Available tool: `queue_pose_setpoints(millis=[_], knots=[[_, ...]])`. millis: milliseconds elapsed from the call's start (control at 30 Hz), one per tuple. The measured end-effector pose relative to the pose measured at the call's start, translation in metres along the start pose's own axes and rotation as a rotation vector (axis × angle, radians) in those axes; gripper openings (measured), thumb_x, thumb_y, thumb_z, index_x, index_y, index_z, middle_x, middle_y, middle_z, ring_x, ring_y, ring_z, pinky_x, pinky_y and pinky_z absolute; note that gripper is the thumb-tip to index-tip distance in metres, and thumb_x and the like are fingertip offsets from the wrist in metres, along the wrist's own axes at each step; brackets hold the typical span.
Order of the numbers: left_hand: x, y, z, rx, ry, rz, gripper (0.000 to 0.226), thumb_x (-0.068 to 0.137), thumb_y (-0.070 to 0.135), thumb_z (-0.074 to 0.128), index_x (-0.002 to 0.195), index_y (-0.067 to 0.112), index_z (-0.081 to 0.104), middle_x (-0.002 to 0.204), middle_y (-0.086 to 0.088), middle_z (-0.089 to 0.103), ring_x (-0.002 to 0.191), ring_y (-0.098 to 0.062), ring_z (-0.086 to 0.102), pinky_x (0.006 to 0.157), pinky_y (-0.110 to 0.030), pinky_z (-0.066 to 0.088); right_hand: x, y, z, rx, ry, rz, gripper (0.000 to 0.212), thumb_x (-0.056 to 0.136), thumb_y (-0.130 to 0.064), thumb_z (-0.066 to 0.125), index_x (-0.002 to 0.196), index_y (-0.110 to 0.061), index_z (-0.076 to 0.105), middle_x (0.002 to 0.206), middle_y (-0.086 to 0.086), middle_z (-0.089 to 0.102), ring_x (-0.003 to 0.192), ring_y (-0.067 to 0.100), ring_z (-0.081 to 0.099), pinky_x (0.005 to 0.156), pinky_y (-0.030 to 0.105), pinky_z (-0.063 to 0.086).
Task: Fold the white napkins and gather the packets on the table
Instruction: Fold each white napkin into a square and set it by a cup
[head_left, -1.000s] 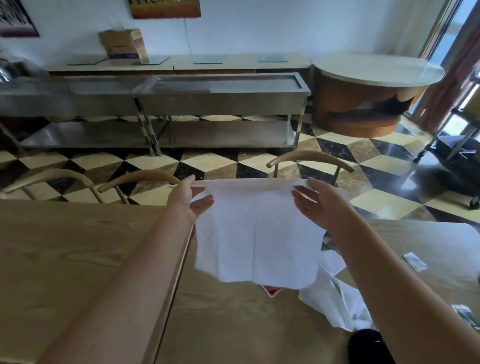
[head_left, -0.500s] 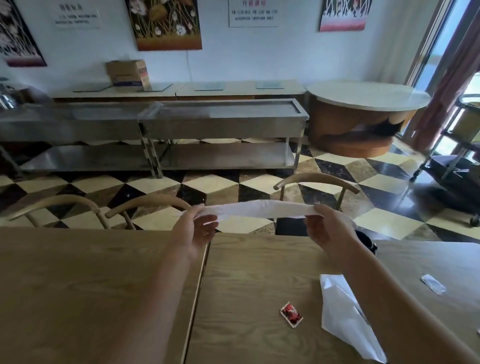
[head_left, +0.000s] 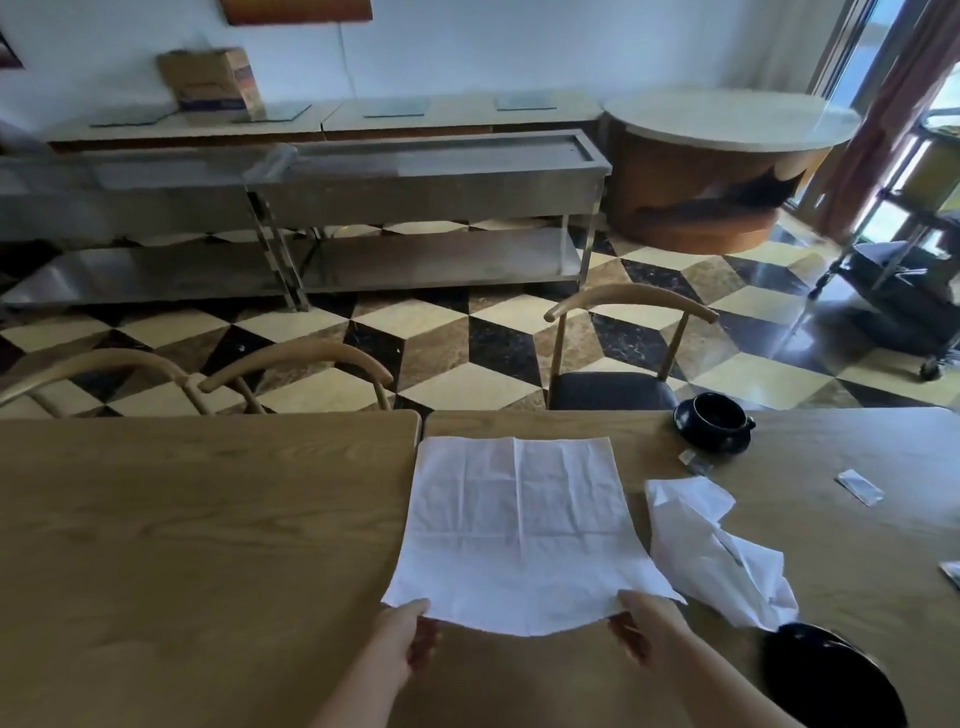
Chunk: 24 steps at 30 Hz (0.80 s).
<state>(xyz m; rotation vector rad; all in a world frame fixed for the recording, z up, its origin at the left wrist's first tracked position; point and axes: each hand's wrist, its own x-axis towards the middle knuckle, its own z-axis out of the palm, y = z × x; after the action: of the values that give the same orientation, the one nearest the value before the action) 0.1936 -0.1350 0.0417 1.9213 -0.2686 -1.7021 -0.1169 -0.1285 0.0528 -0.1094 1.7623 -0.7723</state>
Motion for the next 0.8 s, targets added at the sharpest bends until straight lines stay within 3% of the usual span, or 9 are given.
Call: queue_pose_setpoints(millis=[133, 267, 400, 500, 600, 700, 733, 767, 800], knots=[[0.006, -0.040, -0.010, 0.028, 0.033, -0.023, 0.014, 0.095, 0.007, 0.061, 0.101, -0.004, 0.055, 0.049, -0.013, 0.061, 0.032, -0.018, 0.054, 0.035, -0.017, 0.038, 0.010, 0.040, -0.017, -0.105, 0.032, 0.054, 0.019, 0.091, -0.003, 0.055, 0.073, -0.001, 0.055, 0.050, 0.014, 0.055, 0.027, 0.018, 0.045, 0.033, 0.016, 0.031], [0.011, -0.061, -0.015, -0.030, 0.088, -0.069, 0.023, 0.102, 0.018, 0.049, 0.088, 0.001, 0.054, 0.047, -0.013, 0.060, 0.039, -0.022, 0.056, 0.038, -0.021, 0.041, 0.009, 0.057, -0.023, -0.121, 0.069, 0.078, 0.015, 0.093, -0.009, 0.056, 0.079, -0.004, 0.057, 0.051, 0.008, 0.060, 0.037, 0.017, 0.053, 0.044, 0.020, 0.036], [0.022, -0.057, -0.016, -0.089, 0.136, -0.090, 0.029, 0.103, 0.024, 0.046, 0.091, 0.001, 0.058, 0.056, -0.015, 0.062, 0.052, -0.025, 0.056, 0.046, -0.028, 0.042, 0.007, 0.046, -0.022, -0.100, 0.088, 0.027, 0.010, 0.094, -0.009, 0.054, 0.085, -0.004, 0.056, 0.060, 0.013, 0.061, 0.044, 0.021, 0.054, 0.041, 0.020, 0.039], [0.029, -0.039, -0.018, -0.094, 0.155, -0.010, 0.019, 0.098, 0.016, 0.054, 0.087, 0.002, 0.060, 0.055, -0.012, 0.060, 0.042, -0.019, 0.056, 0.037, -0.022, 0.041, 0.006, 0.029, -0.020, -0.153, 0.131, -0.073, 0.012, 0.086, -0.003, 0.060, 0.075, -0.001, 0.057, 0.055, 0.014, 0.058, 0.042, 0.021, 0.047, 0.041, 0.022, 0.033], [0.029, -0.013, -0.015, -0.123, 0.172, 0.084, 0.006, 0.091, 0.008, 0.061, 0.090, 0.004, 0.058, 0.065, -0.013, 0.058, 0.051, -0.022, 0.056, 0.042, -0.023, 0.042, 0.000, 0.011, -0.016, -0.159, 0.164, -0.145, 0.014, 0.081, 0.001, 0.064, 0.068, -0.002, 0.058, 0.051, 0.010, 0.058, 0.039, 0.019, 0.047, 0.041, 0.022, 0.036], [0.031, 0.013, -0.014, -0.139, 0.182, 0.172, 0.022, 0.084, -0.002, 0.065, 0.100, 0.007, 0.052, 0.076, -0.016, 0.063, 0.058, -0.023, 0.061, 0.048, -0.026, 0.045, 0.000, -0.010, -0.009, -0.138, 0.230, -0.215, 0.016, 0.074, 0.004, 0.067, 0.060, -0.003, 0.060, 0.047, 0.008, 0.059, 0.038, 0.016, 0.050, 0.037, 0.019, 0.039], [0.031, 0.021, -0.013, -0.158, 0.163, 0.200, 0.031, 0.083, -0.004, 0.065, 0.104, 0.012, 0.049, 0.080, -0.017, 0.065, 0.059, -0.023, 0.063, 0.046, -0.026, 0.045, -0.001, -0.017, -0.006, -0.121, 0.242, -0.240, 0.008, 0.071, 0.004, 0.068, 0.069, -0.002, 0.063, 0.052, 0.011, 0.061, 0.042, 0.018, 0.053, 0.039, 0.021, 0.041], [0.031, 0.029, -0.012, -0.168, 0.145, 0.225, 0.042, 0.082, -0.006, 0.066, 0.111, 0.018, 0.046, 0.085, -0.017, 0.066, 0.060, -0.023, 0.065, 0.046, -0.025, 0.046, 0.001, -0.024, -0.004, -0.104, 0.245, -0.264, 0.021, 0.071, 0.005, 0.069, 0.091, -0.002, 0.065, 0.062, 0.016, 0.064, 0.050, 0.020, 0.056, 0.043, 0.025, 0.044], [0.033, 0.037, -0.011, -0.170, 0.130, 0.248, 0.051, 0.082, -0.006, 0.066, 0.118, 0.023, 0.044, 0.090, -0.017, 0.068, 0.062, -0.024, 0.067, 0.046, -0.026, 0.048, 0.004, -0.031, -0.002, -0.093, 0.245, -0.268, 0.050, 0.073, 0.006, 0.071, 0.120, -0.008, 0.059, 0.072, 0.018, 0.066, 0.058, 0.022, 0.060, 0.048, 0.030, 0.048]])
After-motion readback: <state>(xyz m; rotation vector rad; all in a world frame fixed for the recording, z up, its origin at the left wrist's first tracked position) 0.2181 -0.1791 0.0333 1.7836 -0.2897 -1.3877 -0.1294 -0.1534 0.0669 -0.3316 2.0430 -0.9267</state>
